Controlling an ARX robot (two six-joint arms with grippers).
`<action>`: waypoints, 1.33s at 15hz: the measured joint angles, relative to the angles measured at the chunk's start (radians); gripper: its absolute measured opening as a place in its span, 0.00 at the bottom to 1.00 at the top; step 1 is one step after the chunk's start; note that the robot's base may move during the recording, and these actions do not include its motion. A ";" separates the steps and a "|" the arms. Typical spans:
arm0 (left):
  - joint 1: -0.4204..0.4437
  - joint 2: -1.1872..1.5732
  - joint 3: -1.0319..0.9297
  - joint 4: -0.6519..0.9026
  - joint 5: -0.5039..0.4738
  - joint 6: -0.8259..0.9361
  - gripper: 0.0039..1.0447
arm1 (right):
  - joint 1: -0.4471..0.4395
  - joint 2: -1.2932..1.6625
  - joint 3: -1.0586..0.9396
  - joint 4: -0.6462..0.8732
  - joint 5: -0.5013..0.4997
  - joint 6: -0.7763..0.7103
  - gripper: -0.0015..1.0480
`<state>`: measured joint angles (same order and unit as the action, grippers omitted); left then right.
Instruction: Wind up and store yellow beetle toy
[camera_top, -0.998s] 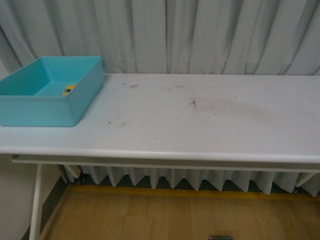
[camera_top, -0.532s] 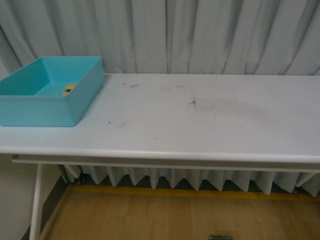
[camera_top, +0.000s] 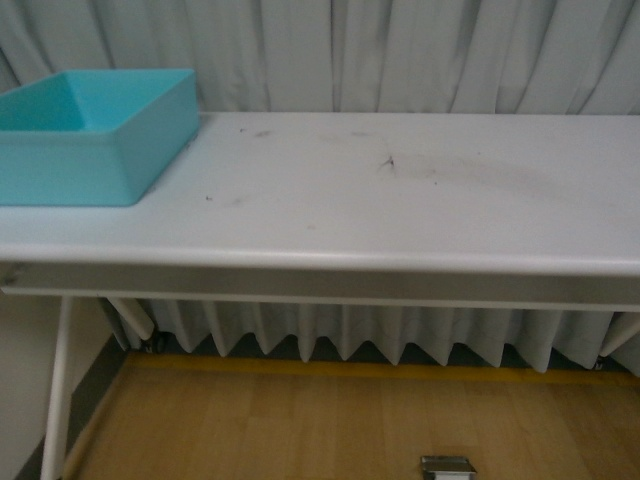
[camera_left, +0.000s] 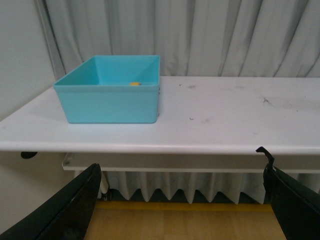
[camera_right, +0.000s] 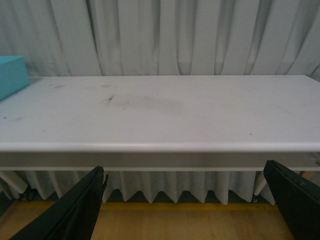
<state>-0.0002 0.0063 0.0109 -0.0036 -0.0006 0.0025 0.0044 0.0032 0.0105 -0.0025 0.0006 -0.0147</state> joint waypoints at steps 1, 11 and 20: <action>0.000 0.000 0.000 0.000 0.000 0.000 0.94 | 0.000 0.000 0.000 -0.001 0.000 0.000 0.94; 0.000 0.000 0.000 0.000 0.000 -0.002 0.94 | 0.000 0.000 0.000 -0.001 0.000 0.000 0.94; 0.000 0.000 0.000 -0.004 -0.001 -0.002 0.94 | 0.000 0.000 0.000 -0.005 0.000 0.001 0.94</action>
<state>-0.0002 0.0063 0.0109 -0.0074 -0.0013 0.0002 0.0044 0.0029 0.0105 -0.0071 0.0002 -0.0139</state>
